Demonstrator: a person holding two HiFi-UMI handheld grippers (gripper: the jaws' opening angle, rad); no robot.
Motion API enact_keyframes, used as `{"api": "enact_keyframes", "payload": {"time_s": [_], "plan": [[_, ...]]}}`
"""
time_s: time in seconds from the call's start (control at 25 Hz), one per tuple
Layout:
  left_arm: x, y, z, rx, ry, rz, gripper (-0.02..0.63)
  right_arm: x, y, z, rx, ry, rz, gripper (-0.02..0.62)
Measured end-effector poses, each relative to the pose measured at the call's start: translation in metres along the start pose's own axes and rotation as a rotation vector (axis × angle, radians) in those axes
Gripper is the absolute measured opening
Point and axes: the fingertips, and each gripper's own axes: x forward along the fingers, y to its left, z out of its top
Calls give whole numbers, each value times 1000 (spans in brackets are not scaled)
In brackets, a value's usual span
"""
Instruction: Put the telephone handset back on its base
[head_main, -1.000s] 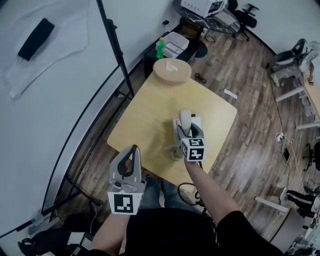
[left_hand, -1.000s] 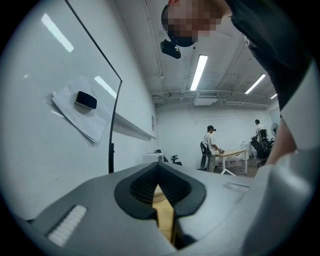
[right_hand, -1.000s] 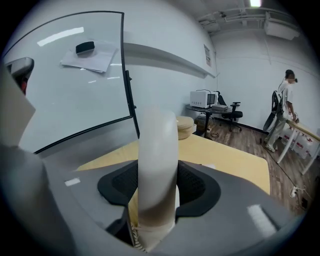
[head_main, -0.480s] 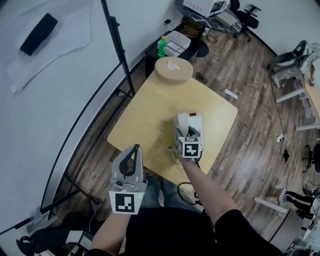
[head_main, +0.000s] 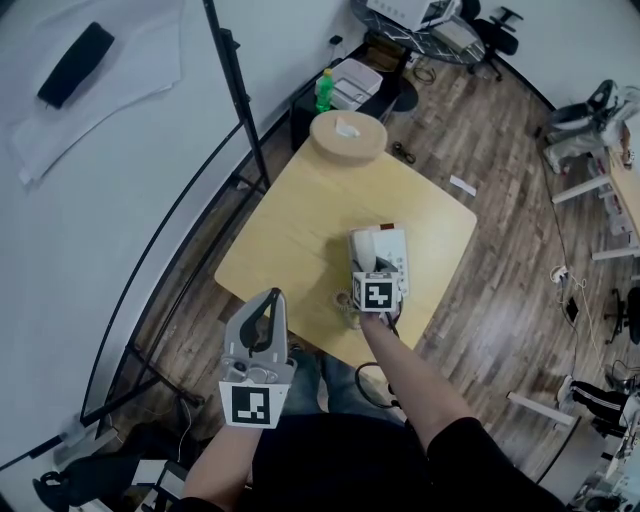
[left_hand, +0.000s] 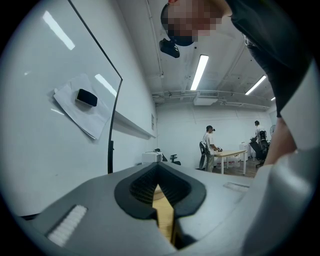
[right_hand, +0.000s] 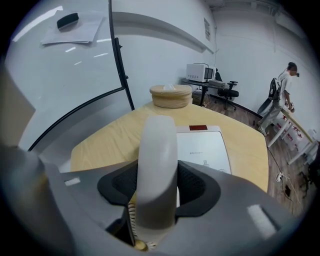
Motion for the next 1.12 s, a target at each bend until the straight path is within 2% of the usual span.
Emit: {"api": "enact_keyframes", "payload": {"time_s": [0.28, 0.48, 0.64, 0.8, 0.88, 0.96, 1.12], "plan": [[-1, 3, 3, -6, -28, 10, 0, 10, 1, -4, 4, 43, -6, 225], [-1, 5, -1, -16, -17, 13, 0, 14, -2, -2, 10, 63, -28, 225], [-1, 6, -1, -17, -23, 12, 0, 19, 3, 1, -3, 46, -21, 225], [-1, 6, -3, -17, -12, 6, 0, 20, 5, -2, -23, 70, -16, 230], [-1, 6, 0, -13, -15, 2, 0, 18, 8, -3, -33, 86, 6, 253], [-1, 6, 2, -10, -12, -1, 0, 11, 10, 0, -23, 80, 23, 331], [0, 7, 10, -15, -9, -2, 0, -23, 6, 25, -39, -15, 41, 333]]}}
